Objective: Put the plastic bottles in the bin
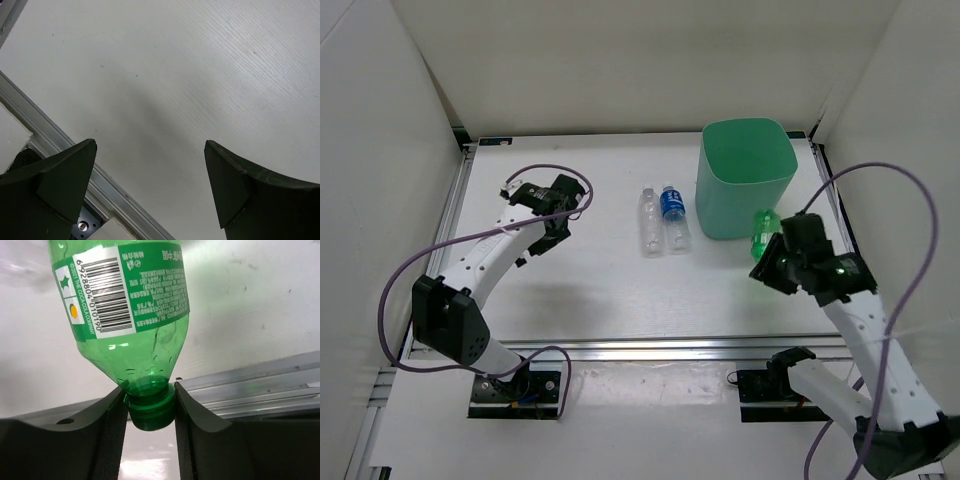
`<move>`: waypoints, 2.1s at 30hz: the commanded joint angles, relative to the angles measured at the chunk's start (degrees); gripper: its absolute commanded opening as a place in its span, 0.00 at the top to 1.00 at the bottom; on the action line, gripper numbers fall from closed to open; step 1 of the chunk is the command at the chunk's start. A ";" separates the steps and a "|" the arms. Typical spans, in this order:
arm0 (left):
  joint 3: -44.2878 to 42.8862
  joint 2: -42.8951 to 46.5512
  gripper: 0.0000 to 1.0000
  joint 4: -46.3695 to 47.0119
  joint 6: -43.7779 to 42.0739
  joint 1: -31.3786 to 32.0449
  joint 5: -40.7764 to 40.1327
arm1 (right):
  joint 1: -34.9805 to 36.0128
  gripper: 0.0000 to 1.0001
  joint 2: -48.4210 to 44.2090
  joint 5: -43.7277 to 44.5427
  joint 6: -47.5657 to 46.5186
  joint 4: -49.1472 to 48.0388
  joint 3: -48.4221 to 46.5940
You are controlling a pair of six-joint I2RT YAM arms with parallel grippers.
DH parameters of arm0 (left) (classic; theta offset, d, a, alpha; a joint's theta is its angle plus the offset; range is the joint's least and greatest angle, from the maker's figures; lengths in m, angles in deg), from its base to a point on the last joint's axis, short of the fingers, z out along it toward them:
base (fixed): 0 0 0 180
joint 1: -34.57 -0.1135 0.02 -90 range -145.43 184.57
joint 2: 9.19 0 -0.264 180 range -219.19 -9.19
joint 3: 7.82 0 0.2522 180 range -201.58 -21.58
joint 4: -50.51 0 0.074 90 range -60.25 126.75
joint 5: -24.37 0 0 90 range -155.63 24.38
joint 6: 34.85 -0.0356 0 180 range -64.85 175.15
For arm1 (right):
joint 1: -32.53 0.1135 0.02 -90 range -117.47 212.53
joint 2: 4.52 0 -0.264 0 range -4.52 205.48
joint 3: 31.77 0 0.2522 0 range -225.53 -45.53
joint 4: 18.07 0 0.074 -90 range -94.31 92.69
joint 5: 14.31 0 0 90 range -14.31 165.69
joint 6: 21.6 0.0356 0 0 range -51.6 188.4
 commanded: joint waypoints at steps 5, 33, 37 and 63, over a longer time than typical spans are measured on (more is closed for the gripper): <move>1.57 4.87 0.00 11.43 -9.83 0.79 4.93 | 0.09 1.00 2.63 1.68 -4.08 6.50 -28.63; -25.84 -19.02 0.06 29.89 -24.46 -8.44 44.05 | -11.42 0.00 32.01 -17.21 -8.86 1.03 -68.09; -30.22 -29.90 0.04 30.79 -23.21 -10.46 62.53 | -11.94 0.00 30.17 -21.86 -8.86 1.66 -66.39; -51.51 -58.84 0.00 22.26 -31.37 -2.11 69.54 | -14.94 0.00 24.98 -20.91 -12.46 1.13 -59.86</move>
